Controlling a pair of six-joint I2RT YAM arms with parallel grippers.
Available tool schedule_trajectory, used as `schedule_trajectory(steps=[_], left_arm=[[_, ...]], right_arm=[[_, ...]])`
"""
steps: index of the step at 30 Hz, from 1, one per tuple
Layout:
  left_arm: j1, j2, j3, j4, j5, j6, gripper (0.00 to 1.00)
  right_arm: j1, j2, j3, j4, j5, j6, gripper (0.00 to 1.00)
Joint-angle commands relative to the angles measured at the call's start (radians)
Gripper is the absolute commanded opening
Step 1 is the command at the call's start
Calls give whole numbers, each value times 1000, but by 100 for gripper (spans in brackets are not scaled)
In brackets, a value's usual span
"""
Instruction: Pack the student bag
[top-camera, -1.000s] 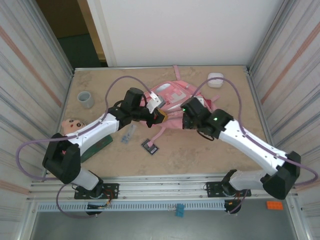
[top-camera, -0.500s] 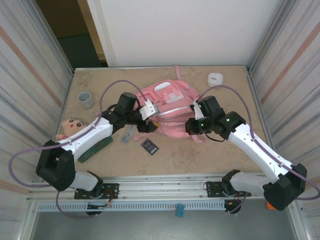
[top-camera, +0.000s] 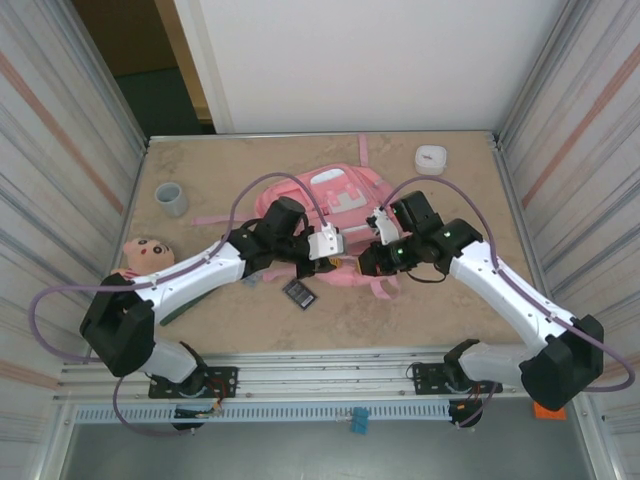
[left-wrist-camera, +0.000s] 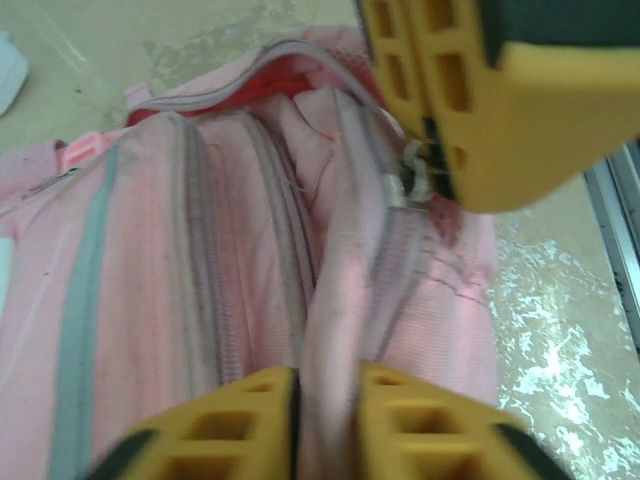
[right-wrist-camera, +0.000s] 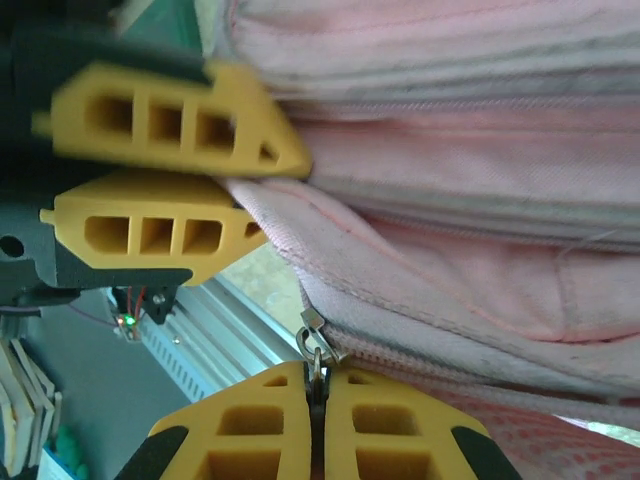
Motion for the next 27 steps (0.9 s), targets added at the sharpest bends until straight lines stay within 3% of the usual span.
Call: schedule_trajectory(steps=[1, 7, 14, 17, 18, 20, 22, 24, 27], left_arm=[[10, -5, 0, -36, -60, 76, 2], [38, -63, -37, -168, -86, 197, 0], [54, -62, -42, -244, -142, 256, 1], [70, -71, -41, -281, -214, 266, 5], [82, -78, -37, -286, -228, 263, 13], [92, -95, -23, -299, -219, 244, 42], [89, -122, -10, -298, -148, 205, 64], [73, -143, -11, -267, -108, 146, 70], [43, -156, -39, -184, -121, 65, 74]], right_arm=[[-99, 3, 55, -96, -41, -44, 0], [-199, 75, 130, -277, 125, -194, 0], [-204, 133, 118, -250, -96, -255, 0], [-155, 150, 116, -261, -176, -277, 0], [-110, 159, 123, -265, -197, -279, 0], [-41, 171, 119, -227, -212, -227, 0], [-27, 171, 73, -100, -261, -91, 0], [-24, 167, 32, 19, -268, 13, 0], [14, 181, 22, 47, -238, 37, 0]])
